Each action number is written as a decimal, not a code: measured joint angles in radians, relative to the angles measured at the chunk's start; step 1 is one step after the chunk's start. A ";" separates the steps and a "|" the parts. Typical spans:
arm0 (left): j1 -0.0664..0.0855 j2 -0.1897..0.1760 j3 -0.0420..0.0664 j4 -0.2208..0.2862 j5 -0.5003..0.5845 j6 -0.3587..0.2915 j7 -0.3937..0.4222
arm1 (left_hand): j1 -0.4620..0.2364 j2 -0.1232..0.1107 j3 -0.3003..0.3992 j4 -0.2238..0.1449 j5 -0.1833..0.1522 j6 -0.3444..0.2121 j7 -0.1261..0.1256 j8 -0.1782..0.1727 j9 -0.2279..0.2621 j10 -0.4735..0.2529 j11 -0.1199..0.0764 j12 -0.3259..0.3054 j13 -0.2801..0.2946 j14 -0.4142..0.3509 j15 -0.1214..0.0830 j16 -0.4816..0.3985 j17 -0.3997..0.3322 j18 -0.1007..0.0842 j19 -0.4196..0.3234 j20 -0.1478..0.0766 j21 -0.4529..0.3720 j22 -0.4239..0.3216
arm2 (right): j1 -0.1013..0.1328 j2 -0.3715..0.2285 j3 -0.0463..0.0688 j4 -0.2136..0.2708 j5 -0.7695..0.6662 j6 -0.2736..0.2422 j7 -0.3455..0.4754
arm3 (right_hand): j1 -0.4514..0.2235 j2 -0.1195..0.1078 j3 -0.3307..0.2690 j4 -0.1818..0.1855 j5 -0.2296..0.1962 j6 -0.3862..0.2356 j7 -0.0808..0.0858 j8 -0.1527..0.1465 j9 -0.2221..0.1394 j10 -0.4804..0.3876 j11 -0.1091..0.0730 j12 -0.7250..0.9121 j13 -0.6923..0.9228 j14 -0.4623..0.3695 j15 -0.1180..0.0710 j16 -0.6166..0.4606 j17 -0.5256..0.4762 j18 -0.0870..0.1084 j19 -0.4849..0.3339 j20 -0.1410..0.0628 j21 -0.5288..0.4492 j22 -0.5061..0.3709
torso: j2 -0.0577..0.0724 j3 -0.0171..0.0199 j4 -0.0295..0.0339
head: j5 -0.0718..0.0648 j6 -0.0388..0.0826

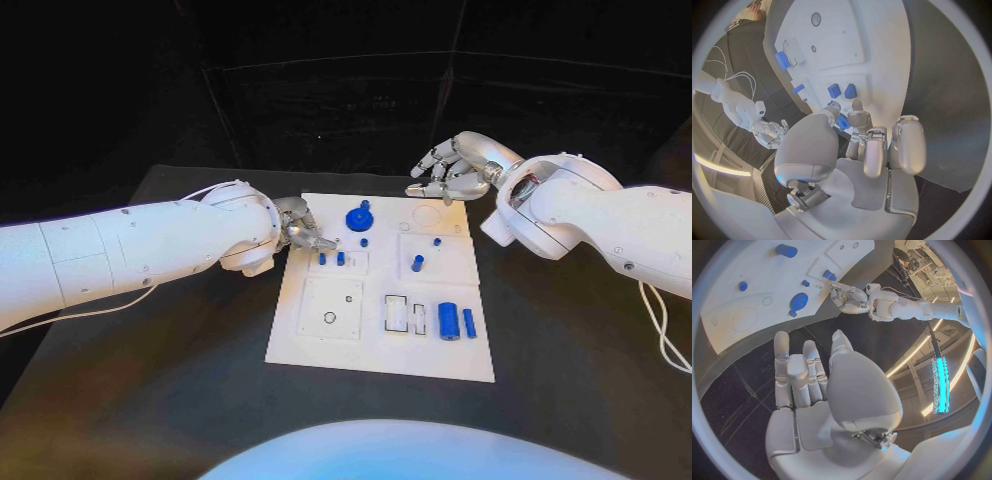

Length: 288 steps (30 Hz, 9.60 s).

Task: Assemble the parts on the task board

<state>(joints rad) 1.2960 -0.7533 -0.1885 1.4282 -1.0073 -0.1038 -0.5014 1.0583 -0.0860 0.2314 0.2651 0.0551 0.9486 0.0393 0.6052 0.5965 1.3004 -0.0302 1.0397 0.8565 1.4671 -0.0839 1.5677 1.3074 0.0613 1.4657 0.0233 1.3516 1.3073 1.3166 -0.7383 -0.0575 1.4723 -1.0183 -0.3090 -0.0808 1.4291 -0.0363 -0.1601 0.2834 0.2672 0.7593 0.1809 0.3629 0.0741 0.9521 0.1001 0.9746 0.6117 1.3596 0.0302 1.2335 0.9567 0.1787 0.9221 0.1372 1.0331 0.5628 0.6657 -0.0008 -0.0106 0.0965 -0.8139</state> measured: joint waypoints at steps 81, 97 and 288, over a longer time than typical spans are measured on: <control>-0.025 0.274 -0.020 -0.305 -0.322 -0.013 0.490 | 0.373 -0.035 0.068 -0.236 0.000 0.045 0.102 -0.415 -0.444 -0.284 0.116 -0.696 -0.755 -0.007 0.086 -0.174 -0.144 0.070 -0.077 0.077 -0.320 -0.217 | 0.000 0.016 0.000 -0.006 0.000 0.000 0.000 | 0.000 0.000 0.000 0.000 0.000 -0.006 0.001 0.000 0.000 0.000 0.000 0.000 -0.002 0.000 0.000 -0.005 -0.001 0.000 0.000 0.000 0.000 0.000 | 0.000 0.0001 0.0006 | -0.029 0.018; -0.026 0.281 -0.017 -0.314 -0.337 0.000 0.481 | 0.381 -0.016 0.117 -0.251 0.000 0.102 0.089 -0.419 -0.450 -0.219 0.098 -0.703 -0.769 0.000 0.079 -0.174 -0.147 0.070 -0.069 0.069 -0.290 -0.188 | 0.000 0.016 0.000 -0.006 0.000 0.000 0.000 | 0.007 0.007 0.000 0.000 0.000 -0.006 0.001 0.000 -0.001 0.000 0.000 0.000 -0.005 0.000 0.000 -0.005 0.000 0.000 0.000 0.000 0.000 0.000 | 0.000 0.0001 0.0014 | -0.031 0.016; -0.044 -0.091 0.034 -0.034 0.993 -0.117 0.951 | 0.302 -0.024 0.173 -0.278 -0.009 0.081 0.134 -0.492 -0.516 -0.187 0.137 -0.846 -0.784 -0.254 0.107 -0.514 -0.788 0.108 -0.288 0.098 -0.759 -0.513 | -0.126 0.008 -0.032 -0.104 -0.576 0.138 -0.016 | 0.283 0.041 0.192 -0.086 -0.063 0.261 -0.014 -0.219 -0.006 0.133 -0.007 -0.716 -0.550 0.102 -0.020 0.007 0.092 -0.016 0.177 -0.026 0.116 0.171 | -0.002 -0.0010 0.0058 | -0.101 0.039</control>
<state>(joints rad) 1.2521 -0.8441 -0.1542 1.3946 -0.0142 -0.2205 0.4497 1.3602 -0.1104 0.4042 -0.0126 0.0465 1.0292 0.1731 0.1128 0.0807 1.1133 0.1072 0.1936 0.0725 1.2131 0.0234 1.0533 0.5193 0.1698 1.1781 0.1215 0.5926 0.7939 1.1904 -0.7305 -0.0896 1.3686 -1.5940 -0.1712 -0.0971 1.7124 0.0043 0.0319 0.1972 0.2041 1.0204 0.1667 0.1442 0.0679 1.0849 0.0928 0.2582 0.0616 1.4618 0.0105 1.2401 1.0485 0.1626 1.0995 0.1107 1.1492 0.7336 0.6638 -0.0017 -0.0049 -0.0049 -0.7750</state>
